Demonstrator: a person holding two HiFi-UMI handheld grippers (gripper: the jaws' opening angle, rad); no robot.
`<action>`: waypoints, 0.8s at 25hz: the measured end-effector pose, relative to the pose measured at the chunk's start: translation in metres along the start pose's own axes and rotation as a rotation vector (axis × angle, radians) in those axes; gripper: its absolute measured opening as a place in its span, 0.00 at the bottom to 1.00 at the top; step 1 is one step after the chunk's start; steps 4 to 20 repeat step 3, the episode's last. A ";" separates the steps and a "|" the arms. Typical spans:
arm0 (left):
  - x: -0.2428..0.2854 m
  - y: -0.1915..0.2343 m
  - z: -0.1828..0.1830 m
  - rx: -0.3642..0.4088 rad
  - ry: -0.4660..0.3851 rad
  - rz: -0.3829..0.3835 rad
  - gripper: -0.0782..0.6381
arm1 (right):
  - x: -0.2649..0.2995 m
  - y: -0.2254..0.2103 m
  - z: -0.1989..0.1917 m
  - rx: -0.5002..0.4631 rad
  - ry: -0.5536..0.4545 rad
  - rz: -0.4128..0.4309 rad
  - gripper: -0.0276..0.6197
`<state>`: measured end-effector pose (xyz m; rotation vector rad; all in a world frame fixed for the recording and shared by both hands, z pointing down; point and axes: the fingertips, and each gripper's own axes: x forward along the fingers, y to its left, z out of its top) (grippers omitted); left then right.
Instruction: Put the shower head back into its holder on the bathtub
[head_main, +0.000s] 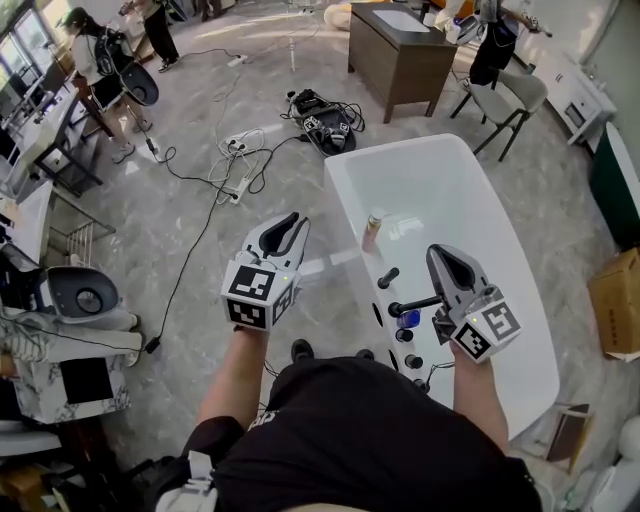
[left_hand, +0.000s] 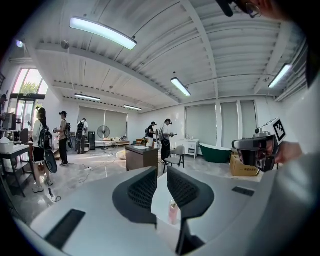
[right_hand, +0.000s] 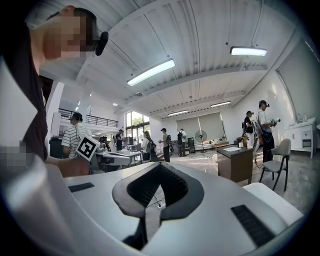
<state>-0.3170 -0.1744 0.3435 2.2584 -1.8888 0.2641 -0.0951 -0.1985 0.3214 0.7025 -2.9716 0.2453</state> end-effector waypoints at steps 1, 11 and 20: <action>0.001 -0.003 0.001 0.003 0.001 -0.004 0.21 | -0.002 -0.001 0.000 0.001 -0.001 -0.003 0.06; 0.003 -0.009 0.004 0.009 0.002 -0.011 0.21 | -0.007 -0.004 0.001 0.002 -0.003 -0.008 0.06; 0.003 -0.009 0.004 0.009 0.002 -0.011 0.21 | -0.007 -0.004 0.001 0.002 -0.003 -0.008 0.06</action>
